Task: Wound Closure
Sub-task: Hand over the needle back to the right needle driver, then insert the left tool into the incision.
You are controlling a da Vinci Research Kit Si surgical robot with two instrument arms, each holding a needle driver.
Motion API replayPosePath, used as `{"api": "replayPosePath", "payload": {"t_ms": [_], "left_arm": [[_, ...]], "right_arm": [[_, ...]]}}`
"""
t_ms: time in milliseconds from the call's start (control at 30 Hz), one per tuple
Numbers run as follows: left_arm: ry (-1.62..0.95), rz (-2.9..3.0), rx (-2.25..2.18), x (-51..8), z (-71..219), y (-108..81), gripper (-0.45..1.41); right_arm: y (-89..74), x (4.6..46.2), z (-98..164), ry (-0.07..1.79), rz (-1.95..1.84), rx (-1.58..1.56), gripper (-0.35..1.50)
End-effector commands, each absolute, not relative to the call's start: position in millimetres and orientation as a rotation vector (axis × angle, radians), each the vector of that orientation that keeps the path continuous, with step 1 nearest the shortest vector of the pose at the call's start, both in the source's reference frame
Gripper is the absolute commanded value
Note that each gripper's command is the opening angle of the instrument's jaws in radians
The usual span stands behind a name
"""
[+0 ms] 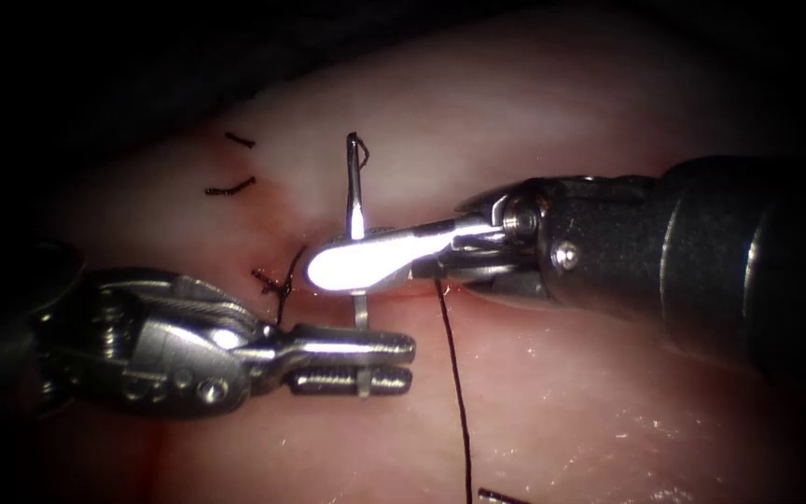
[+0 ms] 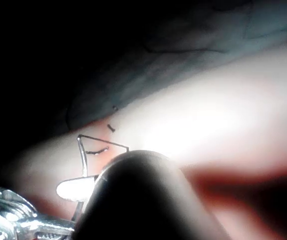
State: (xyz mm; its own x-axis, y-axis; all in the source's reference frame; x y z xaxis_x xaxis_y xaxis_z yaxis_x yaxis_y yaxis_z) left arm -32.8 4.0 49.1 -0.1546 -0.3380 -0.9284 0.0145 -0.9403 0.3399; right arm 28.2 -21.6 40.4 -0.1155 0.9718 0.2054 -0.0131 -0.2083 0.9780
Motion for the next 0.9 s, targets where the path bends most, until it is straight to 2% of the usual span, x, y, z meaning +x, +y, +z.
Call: {"api": "replayPosePath", "payload": {"t_ms": [33,300,333,367,433,500,567,633,667,700,733,767,800,900], "left_arm": [[-0.376,-2.186,1.872,-33.2,49.3,5.0,-0.45],[-0.366,-2.185,1.88,-33.2,49.3,4.6,-0.45],[-0.334,-2.212,1.918,-33.2,49.3,4.6,-0.01],[-0.292,-2.288,1.988,-33.1,49.3,4.9,0.66],[-0.241,-2.382,2.051,-32.9,49.2,5.3,0.72],[-0.191,-2.454,2.108,-32.6,49.2,5.7,1.16],[-0.152,-2.498,2.13,-32.1,49.1,5.8,1.16],[-0.134,-2.523,2.131,-31.4,48.9,5.9,1.04],[-0.127,-2.524,2.127,-31.0,48.9,5.9,0.89],[-0.107,-2.526,2.112,-30.5,48.8,5.9,0.56],[-0.063,-2.528,2.083,-30.0,48.7,6.1,0.04],[-0.02,-2.525,2.056,-29.6,48.7,6.3,-0.25],[0.02,-2.528,2.036,-29.3,48.7,6.5,-0.45],[0.093,-2.552,1.962,-28.6,48.8,7.0,-0.45]], "right_arm": [[-20.4,29.4,40.5,1.167,1.479,1.275,-0.35],[-19.7,29.1,40.5,1.206,1.447,1.15,-0.35],[-19.6,29.0,40.5,1.207,1.444,1.145,-0.35],[-19.5,28.9,40.6,1.206,1.441,1.14,-0.35],[-19.3,28.7,40.7,1.207,1.434,1.121,-0.35],[-19.1,28.3,40.9,1.207,1.437,1.101,-0.35],[-18.8,27.7,41.3,1.21,1.435,1.058,-0.35],[-18.5,26.9,41.7,1.21,1.431,1.007,-0.35],[-18.4,26.6,41.8,1.216,1.431,0.99,-0.35],[-18.3,26.3,41.9,1.218,1.432,0.981,-0.35],[-18.2,25.9,42.1,1.222,1.436,0.969,-0.35],[-18.2,25.6,42.1,1.225,1.435,0.961,-0.35],[-18.2,25.4,42.2,1.228,1.433,0.945,-0.35],[-18.2,24.9,42.2,1.23,1.432,0.928,-0.35]]}}
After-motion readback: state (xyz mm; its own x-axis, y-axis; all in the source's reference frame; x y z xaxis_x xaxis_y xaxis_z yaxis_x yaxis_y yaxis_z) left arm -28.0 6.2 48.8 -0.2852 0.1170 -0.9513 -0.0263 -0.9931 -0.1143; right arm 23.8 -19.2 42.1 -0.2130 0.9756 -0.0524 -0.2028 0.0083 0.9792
